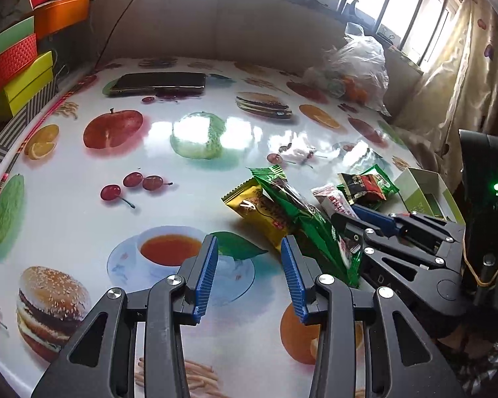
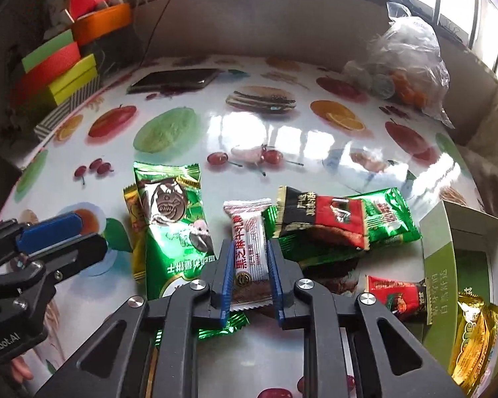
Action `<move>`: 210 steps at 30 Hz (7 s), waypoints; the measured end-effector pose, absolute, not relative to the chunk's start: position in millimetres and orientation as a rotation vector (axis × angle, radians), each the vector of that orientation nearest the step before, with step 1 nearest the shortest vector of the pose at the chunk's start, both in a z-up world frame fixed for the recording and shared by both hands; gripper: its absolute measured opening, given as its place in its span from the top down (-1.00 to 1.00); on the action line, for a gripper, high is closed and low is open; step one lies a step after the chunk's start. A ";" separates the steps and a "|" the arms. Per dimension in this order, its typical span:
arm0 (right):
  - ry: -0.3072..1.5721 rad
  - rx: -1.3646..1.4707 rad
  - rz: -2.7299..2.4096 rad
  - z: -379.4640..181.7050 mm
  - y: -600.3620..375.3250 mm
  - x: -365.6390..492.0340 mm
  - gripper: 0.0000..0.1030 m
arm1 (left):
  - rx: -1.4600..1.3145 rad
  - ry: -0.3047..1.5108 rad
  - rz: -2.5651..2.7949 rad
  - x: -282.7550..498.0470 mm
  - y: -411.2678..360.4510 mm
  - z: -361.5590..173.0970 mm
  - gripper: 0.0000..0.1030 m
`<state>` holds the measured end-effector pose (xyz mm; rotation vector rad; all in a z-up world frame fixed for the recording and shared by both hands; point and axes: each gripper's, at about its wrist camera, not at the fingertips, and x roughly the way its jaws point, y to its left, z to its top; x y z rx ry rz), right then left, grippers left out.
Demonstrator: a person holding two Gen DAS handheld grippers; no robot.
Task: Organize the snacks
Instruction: 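Grasp white-red milk candy with right tool while left tool grasps green MILO packet, then lift and carry both held snacks over the green box, then lower the candy and MILO packet into the box and open both tools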
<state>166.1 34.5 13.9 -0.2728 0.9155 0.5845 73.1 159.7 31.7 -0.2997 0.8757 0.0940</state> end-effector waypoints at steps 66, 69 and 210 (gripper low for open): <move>0.999 0.064 0.567 20.1 -55.6 131.9 0.65 | -0.006 0.997 0.027 120.4 81.1 12.1 0.02; 0.998 0.065 0.567 20.0 -56.2 131.6 0.65 | -0.009 0.993 0.032 120.2 81.5 12.8 0.17; 0.855 0.078 0.058 67.8 -229.3 122.7 0.16 | -0.071 0.888 -0.340 146.0 -74.2 83.5 0.10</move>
